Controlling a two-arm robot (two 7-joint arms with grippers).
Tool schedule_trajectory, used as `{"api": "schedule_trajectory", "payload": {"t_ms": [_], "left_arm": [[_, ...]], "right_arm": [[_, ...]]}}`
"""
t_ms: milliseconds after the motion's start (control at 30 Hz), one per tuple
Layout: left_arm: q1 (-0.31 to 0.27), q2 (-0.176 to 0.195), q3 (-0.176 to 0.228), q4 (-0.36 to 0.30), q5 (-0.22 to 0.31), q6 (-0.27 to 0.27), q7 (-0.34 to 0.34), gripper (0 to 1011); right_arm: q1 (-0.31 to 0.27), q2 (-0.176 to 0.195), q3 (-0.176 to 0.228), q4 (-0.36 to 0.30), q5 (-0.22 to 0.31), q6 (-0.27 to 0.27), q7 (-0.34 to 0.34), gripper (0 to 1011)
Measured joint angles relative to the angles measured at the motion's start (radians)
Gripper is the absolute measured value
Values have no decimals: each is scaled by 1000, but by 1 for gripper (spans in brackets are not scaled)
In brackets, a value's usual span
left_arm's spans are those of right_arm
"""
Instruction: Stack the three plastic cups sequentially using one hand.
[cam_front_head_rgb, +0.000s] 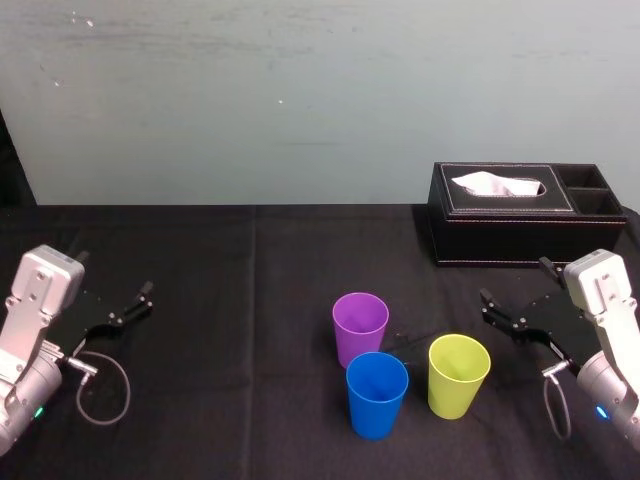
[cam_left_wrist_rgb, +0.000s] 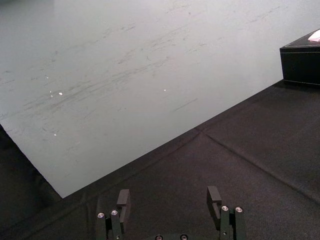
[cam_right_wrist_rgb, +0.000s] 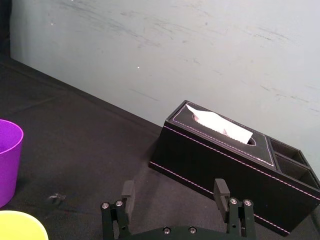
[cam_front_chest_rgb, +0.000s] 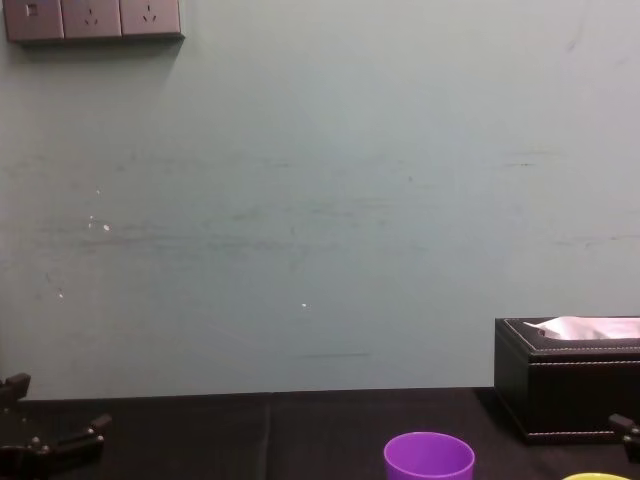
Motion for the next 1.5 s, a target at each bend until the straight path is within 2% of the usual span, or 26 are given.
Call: {"api": "schedule_trajectory", "payload": {"t_ms": [967, 1233, 1500], "left_arm": [[0, 0, 0, 0, 0, 0, 0, 1000], [0, 0, 0, 0, 0, 0, 0, 1000], [0, 0, 0, 0, 0, 0, 0, 1000]], "right_arm": [[-1, -1, 2, -1, 0, 0, 1, 1002], [-19, 0, 25, -46, 4, 2, 29, 1002], [-77, 41, 62, -133, 21, 18, 66, 1002]]}}
